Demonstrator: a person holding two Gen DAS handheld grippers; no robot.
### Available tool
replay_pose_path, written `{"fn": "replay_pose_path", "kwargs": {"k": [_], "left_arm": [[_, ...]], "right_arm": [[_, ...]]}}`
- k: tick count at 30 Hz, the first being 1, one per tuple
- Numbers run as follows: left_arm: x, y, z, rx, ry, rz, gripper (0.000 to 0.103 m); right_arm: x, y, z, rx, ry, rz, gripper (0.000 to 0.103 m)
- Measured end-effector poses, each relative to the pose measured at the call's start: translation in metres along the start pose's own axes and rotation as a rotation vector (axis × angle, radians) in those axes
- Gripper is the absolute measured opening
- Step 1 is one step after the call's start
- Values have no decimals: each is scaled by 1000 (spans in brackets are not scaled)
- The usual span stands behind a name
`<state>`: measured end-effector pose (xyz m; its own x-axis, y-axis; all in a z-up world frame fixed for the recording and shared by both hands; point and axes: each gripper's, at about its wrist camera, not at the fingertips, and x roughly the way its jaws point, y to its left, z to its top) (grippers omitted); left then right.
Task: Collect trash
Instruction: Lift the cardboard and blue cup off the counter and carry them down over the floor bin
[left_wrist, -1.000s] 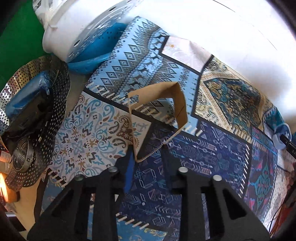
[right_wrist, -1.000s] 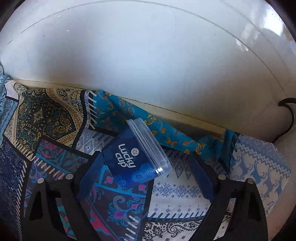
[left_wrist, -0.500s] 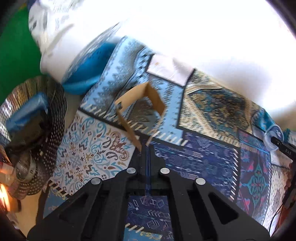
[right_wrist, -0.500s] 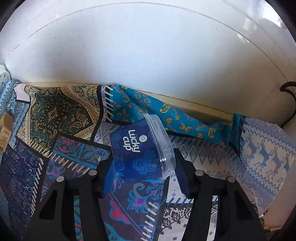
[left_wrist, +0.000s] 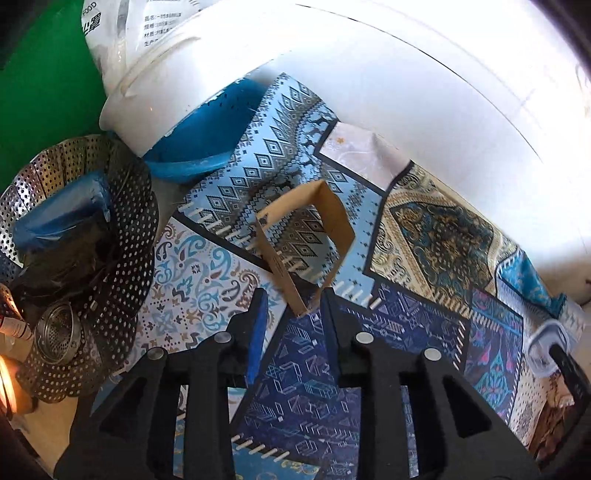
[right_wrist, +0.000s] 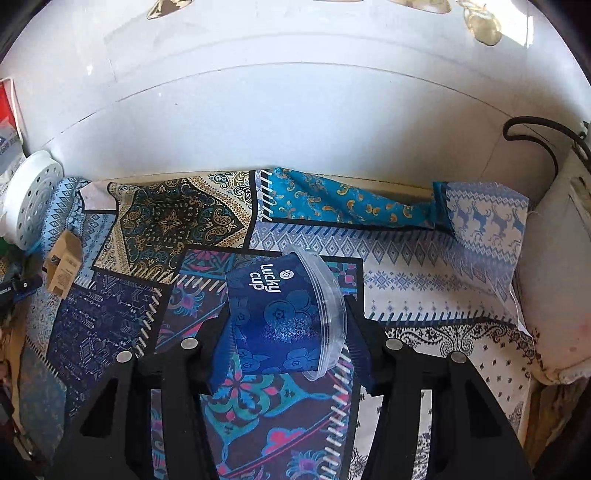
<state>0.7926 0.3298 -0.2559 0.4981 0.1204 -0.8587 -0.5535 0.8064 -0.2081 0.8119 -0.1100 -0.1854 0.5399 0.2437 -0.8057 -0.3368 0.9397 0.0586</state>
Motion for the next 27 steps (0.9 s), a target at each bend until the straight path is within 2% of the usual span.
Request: {"fn": "replay_pose_path", "kwargs": {"k": [5, 7, 10, 12, 13, 18, 23, 27], "left_arm": [[22, 1, 11, -43, 13, 13, 27], [33, 1, 16, -52, 25, 27, 25], [42, 2, 18, -94, 42, 16, 12], [42, 0, 16, -93, 34, 30, 2], [41, -2, 15, -83, 26, 41, 1], [19, -25, -1, 56, -31, 87, 0], [-24, -49, -30, 156, -86, 71, 0], [-63, -63, -62, 171, -102, 20, 0]], "right_arm": [[13, 16, -12, 20, -12, 7, 50], [7, 17, -16, 29, -15, 7, 50], [8, 21, -19, 38, -21, 7, 50], [2, 21, -22, 48, -28, 16, 50], [1, 21, -23, 53, -30, 22, 50], [-12, 21, -31, 57, -43, 39, 50], [-37, 17, -45, 46, -64, 68, 50], [-66, 10, -61, 16, -92, 93, 50]]}}
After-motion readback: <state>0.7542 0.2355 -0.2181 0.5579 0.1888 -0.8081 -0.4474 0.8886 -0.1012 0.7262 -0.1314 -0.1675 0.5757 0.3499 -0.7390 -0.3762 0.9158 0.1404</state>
